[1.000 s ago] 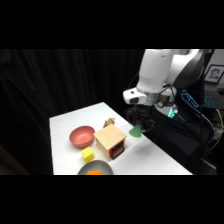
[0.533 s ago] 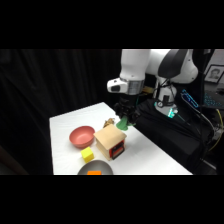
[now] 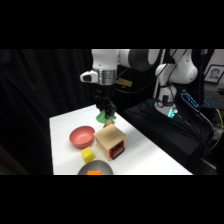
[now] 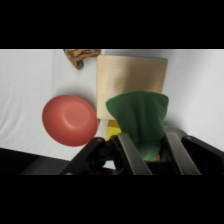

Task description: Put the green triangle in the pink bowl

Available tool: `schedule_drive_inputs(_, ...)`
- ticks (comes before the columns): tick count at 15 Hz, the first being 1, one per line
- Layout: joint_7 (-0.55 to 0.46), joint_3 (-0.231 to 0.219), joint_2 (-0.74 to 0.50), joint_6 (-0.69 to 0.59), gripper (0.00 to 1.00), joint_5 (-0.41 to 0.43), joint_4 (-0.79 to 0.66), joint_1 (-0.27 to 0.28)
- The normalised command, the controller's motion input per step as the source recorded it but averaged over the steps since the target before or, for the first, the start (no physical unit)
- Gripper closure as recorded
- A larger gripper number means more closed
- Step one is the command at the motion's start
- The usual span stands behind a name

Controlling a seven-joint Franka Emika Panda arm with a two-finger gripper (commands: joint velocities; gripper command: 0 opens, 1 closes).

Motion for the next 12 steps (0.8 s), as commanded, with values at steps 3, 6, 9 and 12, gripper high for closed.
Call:
schedule_drive_inputs(3, -0.19, -0.04, 0.43, -0.2, 0.94, 0.174, 0.6, -0.101)
schedule_drive_inputs(6, -0.18, -0.031, 0.38, -0.2, 0.94, 0.167, 0.55, -0.099)
schedule_drive_inputs(9, -0.17, -0.025, 0.31, -0.19, 0.94, 0.158, 0.47, -0.092)
schedule_drive_inputs(12, -0.16, -0.019, 0.25, -0.18, 0.94, 0.16, 0.41, -0.076)
